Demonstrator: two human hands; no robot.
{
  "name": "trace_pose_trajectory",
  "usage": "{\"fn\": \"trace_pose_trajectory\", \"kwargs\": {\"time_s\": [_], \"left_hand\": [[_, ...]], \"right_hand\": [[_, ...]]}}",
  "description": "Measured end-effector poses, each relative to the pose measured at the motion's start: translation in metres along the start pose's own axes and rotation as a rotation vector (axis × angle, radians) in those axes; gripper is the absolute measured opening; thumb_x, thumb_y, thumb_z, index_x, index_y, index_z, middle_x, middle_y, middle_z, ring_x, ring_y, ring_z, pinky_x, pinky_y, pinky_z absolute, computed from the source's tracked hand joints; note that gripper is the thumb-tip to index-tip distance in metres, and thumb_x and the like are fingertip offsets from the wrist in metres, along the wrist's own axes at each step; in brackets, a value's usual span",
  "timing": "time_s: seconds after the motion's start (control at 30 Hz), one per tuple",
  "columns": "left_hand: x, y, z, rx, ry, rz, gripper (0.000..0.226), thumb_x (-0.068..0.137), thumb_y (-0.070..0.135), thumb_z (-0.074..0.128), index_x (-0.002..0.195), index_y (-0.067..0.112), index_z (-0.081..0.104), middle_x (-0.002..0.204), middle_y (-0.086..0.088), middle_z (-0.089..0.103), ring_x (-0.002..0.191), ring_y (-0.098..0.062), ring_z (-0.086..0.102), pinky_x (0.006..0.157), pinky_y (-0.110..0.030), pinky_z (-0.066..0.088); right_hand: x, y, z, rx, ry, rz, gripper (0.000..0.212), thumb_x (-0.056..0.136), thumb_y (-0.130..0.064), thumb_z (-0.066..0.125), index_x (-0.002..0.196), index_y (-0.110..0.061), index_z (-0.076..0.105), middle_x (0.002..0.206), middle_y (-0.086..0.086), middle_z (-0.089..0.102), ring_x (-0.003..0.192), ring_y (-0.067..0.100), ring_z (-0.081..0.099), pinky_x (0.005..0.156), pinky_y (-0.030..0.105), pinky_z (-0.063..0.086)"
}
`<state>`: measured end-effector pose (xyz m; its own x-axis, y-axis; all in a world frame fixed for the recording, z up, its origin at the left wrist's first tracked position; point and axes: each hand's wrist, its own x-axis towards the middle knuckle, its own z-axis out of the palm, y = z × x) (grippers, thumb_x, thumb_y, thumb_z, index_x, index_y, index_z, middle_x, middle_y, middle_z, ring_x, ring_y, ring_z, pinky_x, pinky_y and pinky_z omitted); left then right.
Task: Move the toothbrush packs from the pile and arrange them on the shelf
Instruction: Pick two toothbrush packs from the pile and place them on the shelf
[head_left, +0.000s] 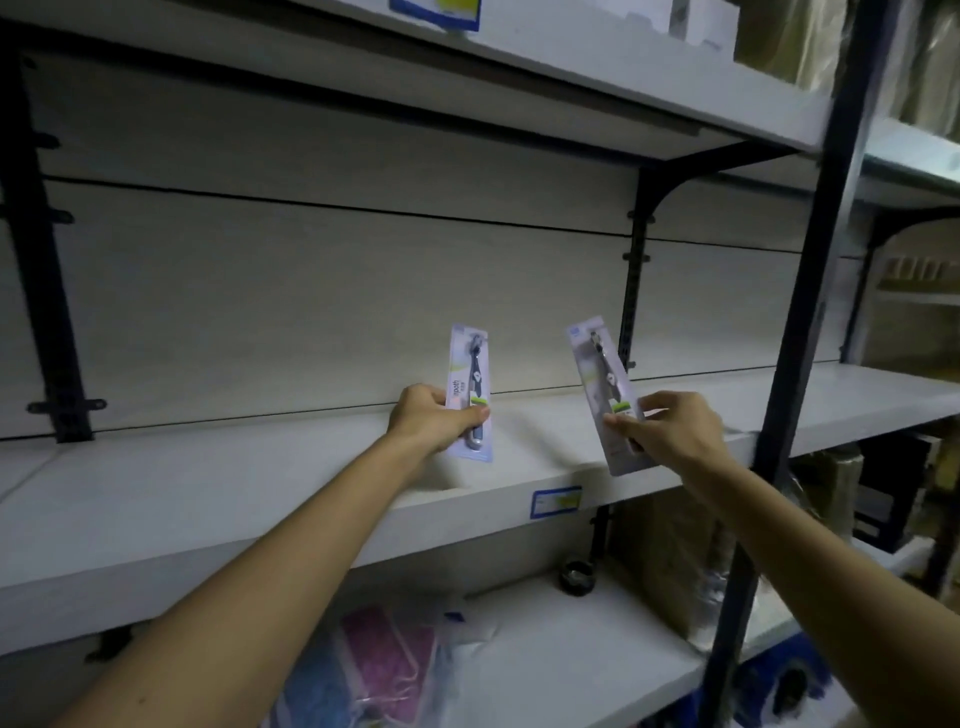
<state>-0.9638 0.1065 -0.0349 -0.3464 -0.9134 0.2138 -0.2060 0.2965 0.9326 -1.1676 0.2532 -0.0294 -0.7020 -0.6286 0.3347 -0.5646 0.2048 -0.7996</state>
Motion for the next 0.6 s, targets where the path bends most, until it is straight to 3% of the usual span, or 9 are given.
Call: {"fn": "trace_pose_trajectory", "kwargs": {"time_s": [0.17, 0.27, 0.37, 0.47, 0.6], "left_hand": [[0.011, 0.007, 0.039, -0.041, 0.03, -0.046, 0.017, 0.071, 0.02, 0.082, 0.068, 0.017, 0.066, 0.076, -0.003, 0.07, 0.08, -0.023, 0.069, 0.08, -0.033, 0.054], [0.022, 0.01, 0.053, -0.014, 0.025, -0.066, 0.014, 0.071, 0.019, 0.081, 0.068, 0.016, 0.068, 0.08, -0.006, 0.072, 0.079, -0.023, 0.069, 0.078, -0.032, 0.054], [0.034, 0.016, 0.064, -0.006, 0.008, -0.07, 0.014, 0.072, 0.019, 0.081, 0.07, 0.014, 0.069, 0.077, -0.006, 0.07, 0.072, -0.021, 0.065, 0.069, -0.029, 0.05], [0.045, 0.02, 0.073, 0.026, -0.011, -0.087, 0.018, 0.072, 0.022, 0.082, 0.073, 0.01, 0.068, 0.068, -0.005, 0.064, 0.057, -0.016, 0.056, 0.05, -0.019, 0.04], [0.063, 0.022, 0.082, 0.046, -0.026, -0.101, 0.019, 0.073, 0.021, 0.082, 0.075, 0.008, 0.068, 0.063, -0.002, 0.061, 0.051, -0.012, 0.052, 0.041, -0.015, 0.034]], "right_hand": [[0.036, 0.023, -0.016, 0.034, -0.028, -0.003, 0.054, 0.073, -0.035, 0.08, 0.114, -0.004, 0.064, 0.093, 0.011, 0.067, 0.073, 0.022, 0.069, 0.067, 0.036, 0.06], [0.056, 0.034, -0.017, 0.032, -0.031, 0.003, 0.051, 0.072, -0.034, 0.081, 0.111, -0.004, 0.065, 0.089, 0.011, 0.066, 0.064, 0.017, 0.066, 0.056, 0.027, 0.056], [0.081, 0.042, -0.013, -0.021, -0.043, -0.01, 0.049, 0.074, -0.038, 0.079, 0.108, -0.005, 0.067, 0.09, 0.011, 0.069, 0.066, 0.017, 0.065, 0.054, 0.024, 0.052], [0.105, 0.047, -0.006, -0.062, -0.055, -0.018, 0.039, 0.074, -0.04, 0.079, 0.09, -0.006, 0.07, 0.081, 0.01, 0.069, 0.072, 0.022, 0.065, 0.07, 0.035, 0.057], [0.134, 0.052, 0.006, -0.098, -0.104, -0.043, 0.038, 0.072, -0.04, 0.08, 0.073, -0.004, 0.068, 0.072, 0.008, 0.064, 0.065, 0.019, 0.057, 0.06, 0.031, 0.046]]}}
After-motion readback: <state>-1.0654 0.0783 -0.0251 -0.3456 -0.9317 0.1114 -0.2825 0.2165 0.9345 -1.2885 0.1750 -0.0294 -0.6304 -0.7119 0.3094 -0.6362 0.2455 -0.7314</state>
